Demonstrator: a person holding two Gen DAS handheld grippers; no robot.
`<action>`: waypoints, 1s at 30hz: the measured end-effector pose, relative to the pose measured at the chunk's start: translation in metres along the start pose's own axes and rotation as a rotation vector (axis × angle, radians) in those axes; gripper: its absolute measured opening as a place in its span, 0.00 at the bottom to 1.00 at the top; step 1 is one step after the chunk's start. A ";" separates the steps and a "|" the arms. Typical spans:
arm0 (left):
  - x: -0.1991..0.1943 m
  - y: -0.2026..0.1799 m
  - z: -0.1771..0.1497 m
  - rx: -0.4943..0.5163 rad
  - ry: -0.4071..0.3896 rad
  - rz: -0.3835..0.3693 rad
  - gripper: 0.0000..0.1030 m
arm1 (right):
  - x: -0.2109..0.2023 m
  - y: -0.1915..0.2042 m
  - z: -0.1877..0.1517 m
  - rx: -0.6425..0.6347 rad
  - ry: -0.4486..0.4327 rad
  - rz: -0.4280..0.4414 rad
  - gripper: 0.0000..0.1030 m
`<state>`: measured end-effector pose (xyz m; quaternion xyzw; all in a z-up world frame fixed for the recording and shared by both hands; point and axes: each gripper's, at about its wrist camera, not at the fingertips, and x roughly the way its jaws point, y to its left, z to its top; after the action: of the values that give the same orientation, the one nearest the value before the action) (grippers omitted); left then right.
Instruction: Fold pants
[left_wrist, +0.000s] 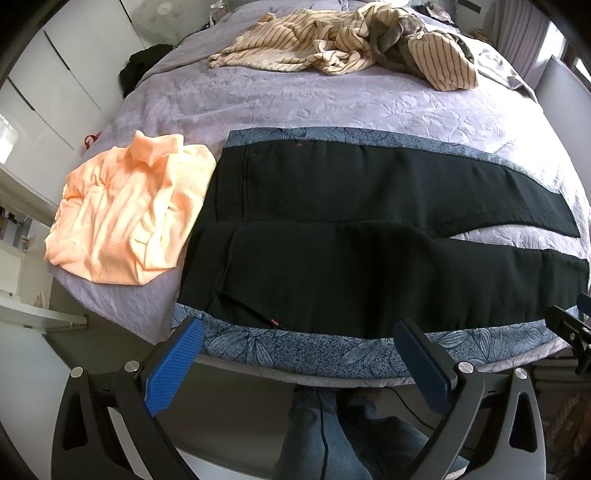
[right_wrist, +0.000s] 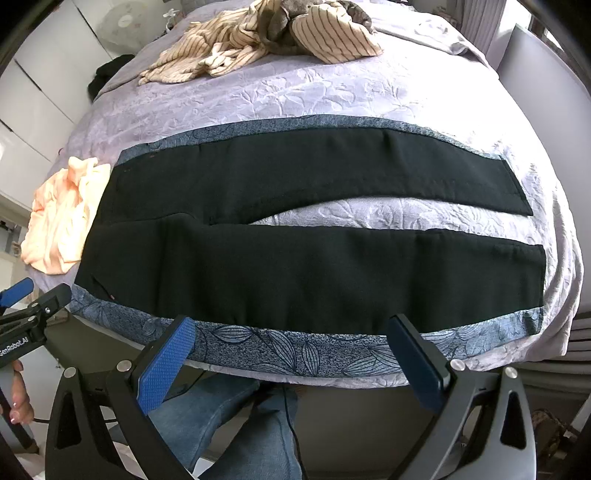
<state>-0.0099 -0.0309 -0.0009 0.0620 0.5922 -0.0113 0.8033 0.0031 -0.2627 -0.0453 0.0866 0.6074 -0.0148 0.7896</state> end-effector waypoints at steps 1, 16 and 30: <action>0.001 0.000 0.000 -0.001 0.001 0.000 1.00 | 0.001 0.000 0.000 -0.001 0.002 0.001 1.00; 0.033 0.020 -0.015 -0.099 0.059 -0.040 1.00 | 0.025 -0.015 -0.010 0.056 0.051 0.152 1.00; 0.105 0.080 -0.066 -0.267 0.107 -0.289 1.00 | 0.124 -0.054 -0.072 0.434 0.262 0.759 0.97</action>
<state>-0.0343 0.0615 -0.1128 -0.1299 0.6331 -0.0446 0.7618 -0.0407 -0.2941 -0.1883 0.4678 0.6102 0.1596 0.6192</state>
